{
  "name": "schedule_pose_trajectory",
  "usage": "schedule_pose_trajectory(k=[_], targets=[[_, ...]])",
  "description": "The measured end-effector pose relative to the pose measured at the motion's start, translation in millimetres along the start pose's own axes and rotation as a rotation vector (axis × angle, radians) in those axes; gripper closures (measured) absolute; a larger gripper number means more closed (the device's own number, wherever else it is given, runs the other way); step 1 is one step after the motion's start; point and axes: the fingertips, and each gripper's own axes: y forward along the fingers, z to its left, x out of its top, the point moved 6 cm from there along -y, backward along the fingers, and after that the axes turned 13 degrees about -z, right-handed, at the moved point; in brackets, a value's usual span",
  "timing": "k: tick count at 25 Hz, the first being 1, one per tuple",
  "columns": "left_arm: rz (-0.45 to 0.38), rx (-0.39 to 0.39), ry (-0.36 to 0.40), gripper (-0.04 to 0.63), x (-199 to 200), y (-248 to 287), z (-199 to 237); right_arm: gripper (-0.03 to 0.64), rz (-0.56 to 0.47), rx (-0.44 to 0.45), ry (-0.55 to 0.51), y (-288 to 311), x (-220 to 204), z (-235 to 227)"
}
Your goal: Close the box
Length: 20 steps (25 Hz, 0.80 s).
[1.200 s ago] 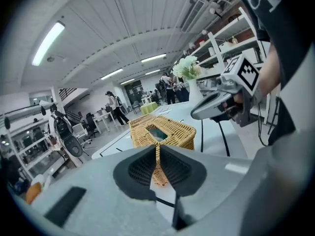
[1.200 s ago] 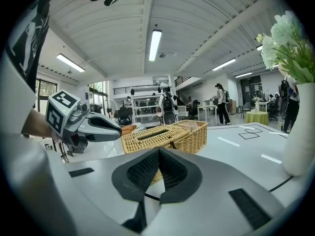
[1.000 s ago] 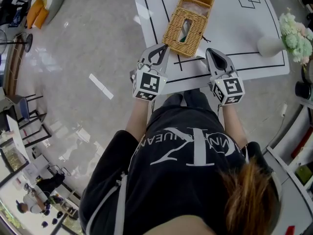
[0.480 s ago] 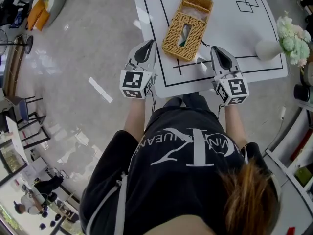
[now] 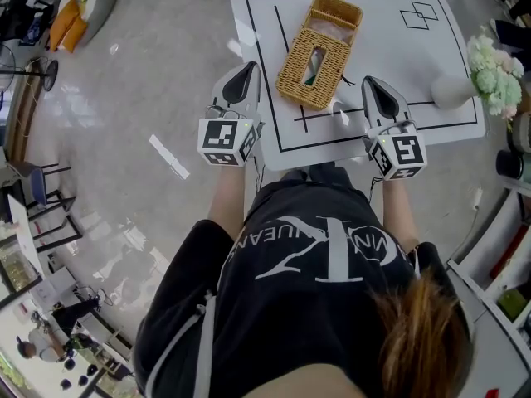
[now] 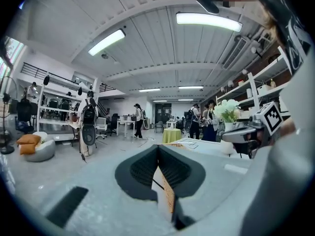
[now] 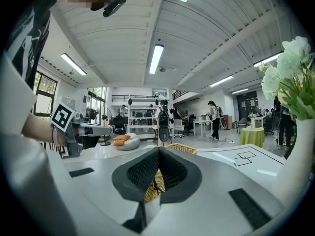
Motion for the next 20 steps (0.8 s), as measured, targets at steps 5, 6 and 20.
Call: schedule_pose_trajectory(k=[5,6,20], targets=[[-0.032,0.022,-0.001,0.584,10.1,2.9,4.6,0.620,-0.031,0.004,-0.007,3.2,10.6,-2.4],[-0.038,0.026,0.000,0.584,12.1,3.2,5.6,0.620,-0.036,0.005,-0.008,3.9,12.5,-2.7],[-0.103,0.062,-0.004,0.584,31.6,10.7,13.6,0.620,-0.095,0.002,-0.017,9.5,31.9,-8.3]])
